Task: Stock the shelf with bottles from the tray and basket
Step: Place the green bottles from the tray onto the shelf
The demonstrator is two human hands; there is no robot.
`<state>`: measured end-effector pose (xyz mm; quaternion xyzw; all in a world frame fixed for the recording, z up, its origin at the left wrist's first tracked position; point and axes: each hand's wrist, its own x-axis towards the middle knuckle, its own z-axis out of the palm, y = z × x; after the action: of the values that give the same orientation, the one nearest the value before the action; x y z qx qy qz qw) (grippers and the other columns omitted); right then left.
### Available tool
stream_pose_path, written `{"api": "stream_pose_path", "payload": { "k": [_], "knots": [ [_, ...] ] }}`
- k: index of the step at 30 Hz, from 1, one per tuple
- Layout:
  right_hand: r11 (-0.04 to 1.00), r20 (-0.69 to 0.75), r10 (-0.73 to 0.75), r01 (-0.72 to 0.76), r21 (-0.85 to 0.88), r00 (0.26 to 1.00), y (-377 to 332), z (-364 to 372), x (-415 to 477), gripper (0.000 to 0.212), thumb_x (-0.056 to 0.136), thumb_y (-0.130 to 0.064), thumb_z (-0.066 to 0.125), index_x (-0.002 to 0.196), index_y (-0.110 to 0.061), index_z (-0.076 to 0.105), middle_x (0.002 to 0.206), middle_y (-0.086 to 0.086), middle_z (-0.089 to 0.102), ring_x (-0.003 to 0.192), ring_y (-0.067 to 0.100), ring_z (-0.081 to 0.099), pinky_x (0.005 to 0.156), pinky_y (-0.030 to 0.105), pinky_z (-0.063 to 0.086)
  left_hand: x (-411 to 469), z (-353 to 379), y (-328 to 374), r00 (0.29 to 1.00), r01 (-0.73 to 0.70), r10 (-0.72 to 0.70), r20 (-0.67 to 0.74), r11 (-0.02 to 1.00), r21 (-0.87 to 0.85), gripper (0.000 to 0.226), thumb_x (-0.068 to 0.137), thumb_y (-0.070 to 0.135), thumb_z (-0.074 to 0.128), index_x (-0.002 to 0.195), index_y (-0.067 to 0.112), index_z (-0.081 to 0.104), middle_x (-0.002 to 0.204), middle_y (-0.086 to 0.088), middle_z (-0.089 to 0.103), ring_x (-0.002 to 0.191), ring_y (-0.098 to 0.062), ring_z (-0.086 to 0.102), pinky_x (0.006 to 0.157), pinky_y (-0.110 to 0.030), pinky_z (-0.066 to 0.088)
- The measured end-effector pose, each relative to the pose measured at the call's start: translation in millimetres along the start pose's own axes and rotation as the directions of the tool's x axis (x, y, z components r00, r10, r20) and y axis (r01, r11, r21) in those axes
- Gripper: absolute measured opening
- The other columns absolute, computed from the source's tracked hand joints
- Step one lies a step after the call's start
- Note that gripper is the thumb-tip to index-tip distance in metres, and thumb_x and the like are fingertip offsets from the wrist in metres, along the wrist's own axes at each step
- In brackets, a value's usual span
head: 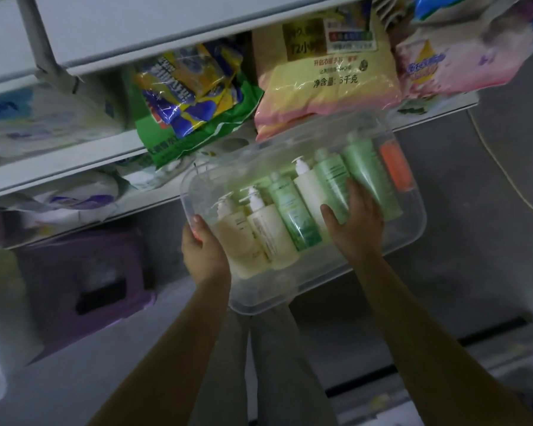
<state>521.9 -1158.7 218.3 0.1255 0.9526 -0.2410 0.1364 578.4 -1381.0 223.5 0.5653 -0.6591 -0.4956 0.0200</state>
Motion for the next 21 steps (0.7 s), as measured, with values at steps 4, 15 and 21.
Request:
{"api": "stream_pose_path", "payload": {
  "k": [4, 15, 21],
  "knots": [
    [0.999, 0.066, -0.001, -0.001, 0.032, 0.998, 2, -6, 10, 0.082, 0.084, -0.060, 0.053, 0.152, -0.021, 0.029, 0.157, 0.004, 0.031, 0.144, 0.026, 0.027, 0.117, 0.044, 0.023, -3, 1, 2, 1.000, 0.002, -0.002, -0.012, 1.000, 0.012, 0.040, 0.103, 0.042, 0.036, 0.121, 0.015, 0.060, 0.097, 0.003, 0.056, 0.093, -0.015, 0.052, 0.081, -0.023, 0.034],
    [0.991, 0.079, 0.055, -0.064, 0.119, 0.995, -3, 9, 19, 0.080, 0.090, -0.048, 0.059, 0.153, -0.013, 0.022, 0.156, 0.008, 0.032, 0.140, 0.028, 0.033, 0.115, 0.044, 0.027, 0, 1, -5, 1.000, -0.017, 0.017, -0.013, 1.000, -0.013, 0.043, 0.101, 0.048, 0.035, 0.122, 0.020, 0.060, 0.100, 0.006, 0.059, 0.096, -0.014, 0.055, 0.084, -0.026, 0.037],
    [0.945, 0.138, 0.118, -0.154, 0.287, 0.983, -11, 5, 20, 0.066, 0.092, -0.041, 0.060, 0.146, -0.010, 0.037, 0.139, 0.010, 0.052, 0.126, 0.027, 0.050, 0.101, 0.029, 0.037, 1, 0, -6, 0.999, -0.044, 0.044, -0.008, 0.999, -0.022, 0.039, 0.102, 0.046, 0.035, 0.116, 0.021, 0.061, 0.102, 0.003, 0.060, 0.095, -0.015, 0.054, 0.083, -0.026, 0.036]
  ]
}}
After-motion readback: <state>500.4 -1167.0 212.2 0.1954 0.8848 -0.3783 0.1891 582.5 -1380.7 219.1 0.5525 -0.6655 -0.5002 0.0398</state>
